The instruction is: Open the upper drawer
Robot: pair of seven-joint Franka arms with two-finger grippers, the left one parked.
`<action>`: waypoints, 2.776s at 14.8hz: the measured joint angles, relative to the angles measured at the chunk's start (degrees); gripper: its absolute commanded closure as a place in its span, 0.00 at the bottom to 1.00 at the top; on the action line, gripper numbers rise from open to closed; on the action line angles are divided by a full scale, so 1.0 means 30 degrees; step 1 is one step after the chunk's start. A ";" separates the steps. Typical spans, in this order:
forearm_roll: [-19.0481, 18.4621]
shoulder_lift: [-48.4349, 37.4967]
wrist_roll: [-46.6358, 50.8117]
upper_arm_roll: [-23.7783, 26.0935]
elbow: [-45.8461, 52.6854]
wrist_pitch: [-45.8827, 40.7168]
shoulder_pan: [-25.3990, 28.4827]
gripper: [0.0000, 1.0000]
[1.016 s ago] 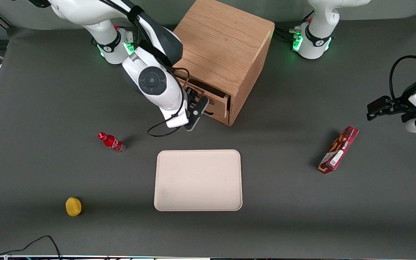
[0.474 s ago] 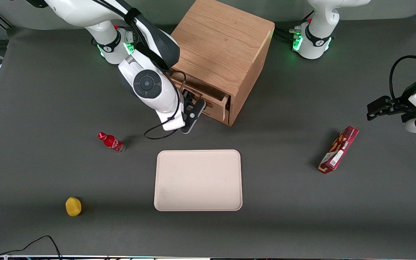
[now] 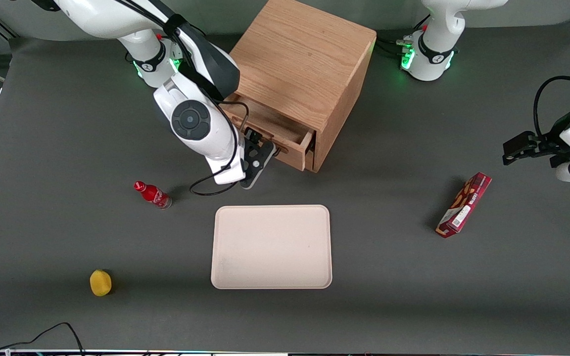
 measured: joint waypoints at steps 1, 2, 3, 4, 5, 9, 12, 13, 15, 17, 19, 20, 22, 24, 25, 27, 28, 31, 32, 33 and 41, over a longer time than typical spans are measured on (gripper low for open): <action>-0.0091 0.0000 -0.0022 0.0000 0.0054 0.0000 -0.0044 0.00; -0.0343 0.0000 -0.0023 0.0001 0.0107 0.0000 -0.0059 0.00; -0.0693 0.0000 -0.0023 0.0003 0.0155 0.0000 -0.0057 0.00; -0.0961 0.0000 -0.0023 0.0001 0.0194 -0.0001 -0.0064 0.00; -0.1107 0.0000 -0.0023 -0.0005 0.0209 -0.0001 -0.0094 0.00; -0.1234 0.0000 -0.0031 -0.0029 0.0237 -0.0001 -0.0497 0.00; -0.1468 0.0000 -0.0066 -0.0039 0.0358 -0.0001 -0.0812 0.00; -0.1538 0.0001 -0.0082 -0.0052 0.0418 -0.0001 -0.0887 0.00; -0.1558 0.0007 -0.0128 -0.0087 0.0507 -0.0001 -0.0956 0.00; -0.1558 0.0139 -0.0130 -0.0091 0.0732 -0.0001 -0.0956 0.00; -0.1560 0.0387 -0.0130 -0.0102 0.1060 -0.0001 -0.0958 0.00; -0.1573 0.0509 -0.0137 -0.0107 0.1190 -0.0002 -0.0958 0.00; -0.1780 0.0783 -0.0147 -0.0108 0.1465 -0.0001 -0.0958 0.00; -0.1963 0.1073 -0.0150 -0.0146 0.1824 -0.0001 -0.0957 0.00; -0.2009 0.1209 -0.0152 -0.0258 0.2000 -0.0001 -0.0958 0.00; -0.2063 0.1402 -0.0287 -0.0585 0.2287 0.0003 -0.0964 0.00; -0.2075 0.1498 -0.0495 -0.0708 0.2421 0.0011 -0.0968 0.00; -0.2108 0.1770 -0.0854 -0.0995 0.2763 0.0012 -0.0991 0.00; -0.2109 0.1796 -0.1040 -0.1149 0.2809 0.0016 -0.0993 0.00; -0.2110 0.1820 -0.1226 -0.1276 0.2867 0.0018 -0.1006 0.00; -0.2111 0.2068 -0.2279 -0.2074 0.3413 0.0046 -0.1097 0.00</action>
